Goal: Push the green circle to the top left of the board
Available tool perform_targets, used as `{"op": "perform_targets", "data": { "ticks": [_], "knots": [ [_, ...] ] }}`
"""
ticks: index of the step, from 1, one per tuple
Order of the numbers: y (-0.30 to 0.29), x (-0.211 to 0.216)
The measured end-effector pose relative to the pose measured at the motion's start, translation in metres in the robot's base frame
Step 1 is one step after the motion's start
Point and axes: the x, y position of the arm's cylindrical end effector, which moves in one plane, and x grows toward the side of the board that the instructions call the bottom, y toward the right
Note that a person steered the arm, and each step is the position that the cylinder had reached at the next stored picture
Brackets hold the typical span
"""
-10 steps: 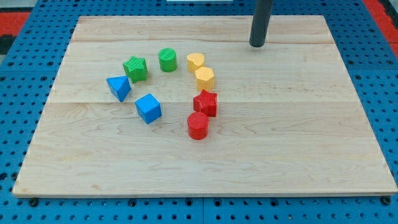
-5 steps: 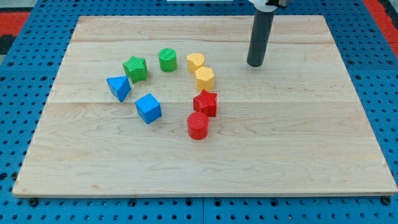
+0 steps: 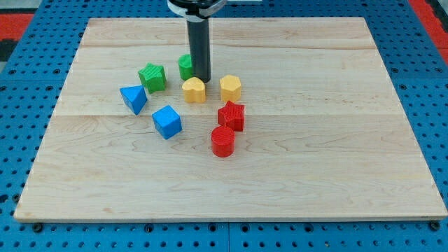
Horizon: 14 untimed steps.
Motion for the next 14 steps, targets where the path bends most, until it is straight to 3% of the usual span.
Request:
{"op": "perform_targets", "data": {
  "ticks": [2,3,6,9,13,14],
  "knots": [
    [-0.068,-0.071],
    [-0.003,-0.079],
    [-0.138,-0.126],
    [-0.089,-0.080],
    [-0.047,-0.068],
    [0.007,-0.036]
  ]
}}
